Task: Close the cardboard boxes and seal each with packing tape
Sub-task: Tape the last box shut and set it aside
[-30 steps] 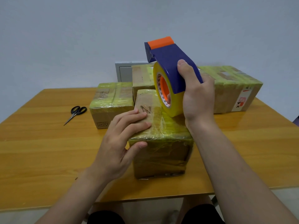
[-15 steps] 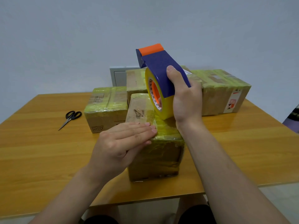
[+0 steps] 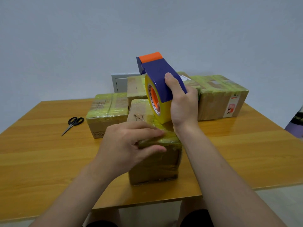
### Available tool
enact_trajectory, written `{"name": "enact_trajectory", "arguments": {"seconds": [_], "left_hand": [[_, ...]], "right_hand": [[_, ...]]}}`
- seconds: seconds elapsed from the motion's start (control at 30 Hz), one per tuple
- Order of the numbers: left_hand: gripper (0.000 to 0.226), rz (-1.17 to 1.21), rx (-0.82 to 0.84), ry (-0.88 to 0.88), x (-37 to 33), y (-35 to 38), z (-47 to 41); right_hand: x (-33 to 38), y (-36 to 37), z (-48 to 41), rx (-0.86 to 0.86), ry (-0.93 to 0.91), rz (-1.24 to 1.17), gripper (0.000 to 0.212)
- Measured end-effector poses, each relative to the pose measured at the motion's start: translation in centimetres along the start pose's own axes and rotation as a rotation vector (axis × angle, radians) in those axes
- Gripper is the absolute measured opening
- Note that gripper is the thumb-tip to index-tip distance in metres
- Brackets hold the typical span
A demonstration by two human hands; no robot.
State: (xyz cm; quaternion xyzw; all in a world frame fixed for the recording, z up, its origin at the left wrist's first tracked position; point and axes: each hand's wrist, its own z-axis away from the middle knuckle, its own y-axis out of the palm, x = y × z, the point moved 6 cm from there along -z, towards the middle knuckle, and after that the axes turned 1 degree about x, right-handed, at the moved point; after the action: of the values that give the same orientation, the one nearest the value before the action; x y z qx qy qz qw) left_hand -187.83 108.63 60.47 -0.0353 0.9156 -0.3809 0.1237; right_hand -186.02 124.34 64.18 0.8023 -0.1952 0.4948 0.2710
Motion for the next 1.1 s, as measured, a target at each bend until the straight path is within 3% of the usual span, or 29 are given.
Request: {"name": "enact_trajectory", "arguments": {"seconds": [0.33, 0.53, 0.67, 0.77, 0.83, 0.97, 1.1], "left_hand": [[0.032, -0.221, 0.007, -0.034, -3.0, 1.0, -1.7], [0.029, -0.172, 0.003, 0.036, -3.4, 2.2, -2.5], [0.025, -0.240, 0.053, 0.031, -3.8, 2.3, -2.5], [0.027, -0.320, 0.058, 0.024, -4.5, 3.1, -2.5], [0.027, -0.336, 0.058, 0.010, -5.5, 3.8, -2.9], [0.019, -0.389, 0.021, -0.039, -6.9, 5.2, -3.6], [0.016, -0.428, -0.035, -0.126, -6.2, 5.4, -3.7]], "right_hand": [[-0.2, -0.7, -0.2, -0.009, 0.004, -0.032, 0.031], [0.1, -1.1, -0.1, 0.006, 0.014, -0.013, 0.033], [1.0, -2.6, 0.4, -0.101, -0.077, -0.010, 0.036], [1.5, -4.8, 0.3, -0.162, -0.168, 0.180, 0.050], [2.2, -6.5, -0.1, -0.195, -0.213, 0.359, 0.047], [3.5, -9.0, -0.6, -0.198, -0.249, 0.951, 0.049], [0.3, -11.1, -0.1, -0.122, -0.215, 1.434, 0.055]]}}
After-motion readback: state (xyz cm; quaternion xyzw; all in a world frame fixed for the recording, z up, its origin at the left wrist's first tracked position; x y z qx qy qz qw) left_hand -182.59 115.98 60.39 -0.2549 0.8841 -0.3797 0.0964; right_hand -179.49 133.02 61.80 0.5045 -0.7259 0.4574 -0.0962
